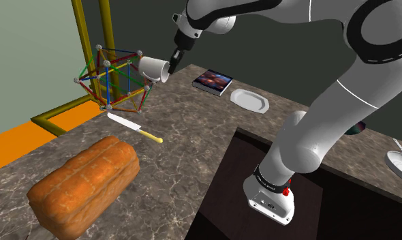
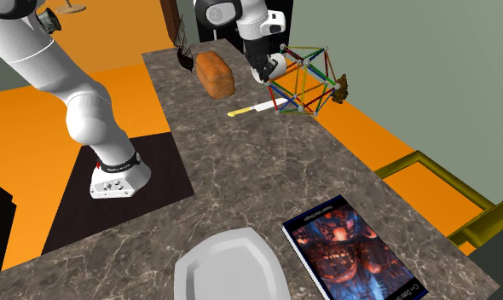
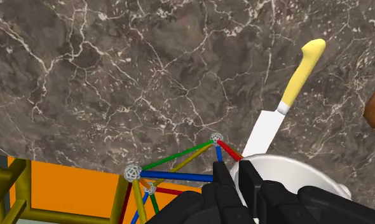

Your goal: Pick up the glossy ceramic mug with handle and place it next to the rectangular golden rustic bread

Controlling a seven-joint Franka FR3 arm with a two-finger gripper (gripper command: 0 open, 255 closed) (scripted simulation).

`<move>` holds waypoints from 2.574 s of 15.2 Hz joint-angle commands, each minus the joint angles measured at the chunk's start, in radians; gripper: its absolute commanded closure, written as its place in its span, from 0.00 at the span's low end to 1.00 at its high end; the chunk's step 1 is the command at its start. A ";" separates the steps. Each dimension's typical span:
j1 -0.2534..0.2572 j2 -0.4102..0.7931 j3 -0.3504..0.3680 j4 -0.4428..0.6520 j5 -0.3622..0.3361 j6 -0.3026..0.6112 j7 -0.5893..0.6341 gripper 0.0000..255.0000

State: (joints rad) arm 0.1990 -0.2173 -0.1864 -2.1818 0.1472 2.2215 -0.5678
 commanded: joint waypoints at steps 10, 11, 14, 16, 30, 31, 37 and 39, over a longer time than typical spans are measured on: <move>0.100 0.077 0.170 0.066 -0.042 0.042 0.291 1.00; 0.109 0.089 0.184 0.079 -0.048 0.043 0.318 1.00; 0.116 0.098 0.194 0.091 -0.053 0.041 0.336 1.00; 0.125 0.089 0.196 0.055 -0.048 0.069 0.280 0.00; 0.256 0.050 0.149 -0.364 0.067 0.414 -0.526 0.00; 0.258 0.064 0.149 -0.365 0.073 0.428 -0.530 0.00; 0.271 0.146 0.150 -0.360 0.109 0.505 -0.557 0.00; 0.271 0.146 0.150 -0.360 0.109 0.505 -0.557 0.00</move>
State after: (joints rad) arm 0.4712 -0.0817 -0.0348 -2.5387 0.2553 2.7690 -1.1239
